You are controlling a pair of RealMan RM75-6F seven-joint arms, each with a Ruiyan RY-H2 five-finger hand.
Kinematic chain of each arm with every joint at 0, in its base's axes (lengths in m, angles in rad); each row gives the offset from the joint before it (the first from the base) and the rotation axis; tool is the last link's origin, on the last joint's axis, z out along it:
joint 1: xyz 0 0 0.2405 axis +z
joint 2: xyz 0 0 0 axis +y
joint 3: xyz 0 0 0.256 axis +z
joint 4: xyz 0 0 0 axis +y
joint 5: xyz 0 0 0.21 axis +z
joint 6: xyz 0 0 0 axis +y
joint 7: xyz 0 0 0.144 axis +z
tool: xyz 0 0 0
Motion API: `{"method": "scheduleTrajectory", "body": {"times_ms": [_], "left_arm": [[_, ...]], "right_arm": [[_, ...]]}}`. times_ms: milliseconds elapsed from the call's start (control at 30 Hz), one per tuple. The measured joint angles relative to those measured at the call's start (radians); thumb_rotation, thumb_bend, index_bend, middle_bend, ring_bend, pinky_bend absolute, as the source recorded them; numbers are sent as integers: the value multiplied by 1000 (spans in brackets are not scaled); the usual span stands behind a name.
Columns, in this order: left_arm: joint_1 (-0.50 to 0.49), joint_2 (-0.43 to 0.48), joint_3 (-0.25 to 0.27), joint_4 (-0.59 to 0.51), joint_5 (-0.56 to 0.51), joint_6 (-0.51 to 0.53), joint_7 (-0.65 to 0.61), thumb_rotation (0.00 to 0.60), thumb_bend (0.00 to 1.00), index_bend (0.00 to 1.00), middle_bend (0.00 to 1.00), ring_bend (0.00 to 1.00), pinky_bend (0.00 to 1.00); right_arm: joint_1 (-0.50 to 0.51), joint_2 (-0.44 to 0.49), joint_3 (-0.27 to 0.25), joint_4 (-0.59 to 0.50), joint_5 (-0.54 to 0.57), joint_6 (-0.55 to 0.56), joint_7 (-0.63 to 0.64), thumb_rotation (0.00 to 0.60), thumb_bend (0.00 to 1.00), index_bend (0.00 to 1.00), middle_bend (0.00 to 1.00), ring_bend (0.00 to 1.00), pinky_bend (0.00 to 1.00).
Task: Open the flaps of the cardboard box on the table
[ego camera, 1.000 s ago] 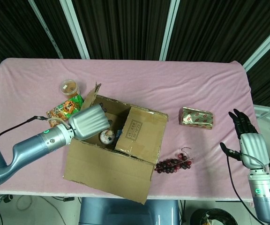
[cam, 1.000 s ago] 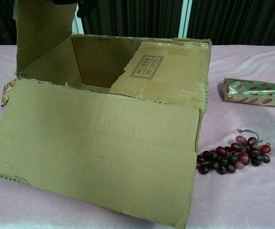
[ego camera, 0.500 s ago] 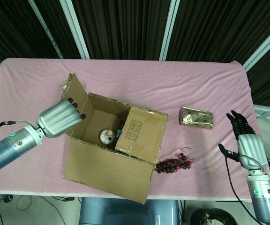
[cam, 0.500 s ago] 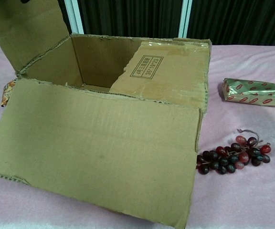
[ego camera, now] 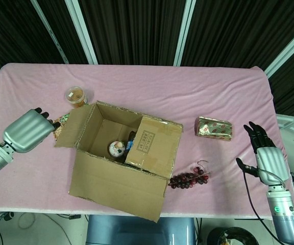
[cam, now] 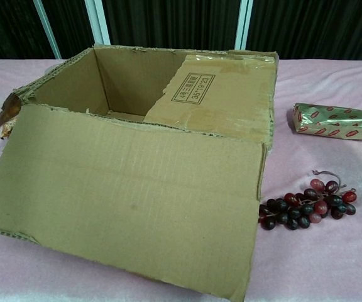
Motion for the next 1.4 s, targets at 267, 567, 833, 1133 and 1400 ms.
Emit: {"method": "scheduleTrajectory", "body": {"times_ms": [267, 567, 833, 1133, 1400], "left_arm": [[153, -84, 9, 18, -52, 234, -72, 600, 270, 81, 98, 23, 96], [408, -291, 28, 54, -135, 568, -54, 600, 200, 0, 0, 0, 31], [530, -477, 47, 182, -141, 701, -63, 600, 195, 0, 0, 0, 31], [572, -565, 54, 316, -119, 731, -147, 600, 196, 0, 0, 0, 32], [580, -581, 46, 346, -114, 704, -247, 600, 198, 0, 0, 0, 32]], "right_arm": [[4, 1, -1, 4, -13, -8, -14, 600, 329, 0, 0, 0, 238], [51, 44, 8, -13, -46, -63, -73, 600, 329, 0, 0, 0, 238], [150, 107, 44, -73, -82, -174, -148, 600, 423, 0, 1, 0, 238], [321, 139, 111, -140, -79, -364, -221, 600, 919, 97, 94, 55, 238], [520, 56, 160, -143, 18, -571, -343, 600, 1000, 232, 203, 129, 264]]}}
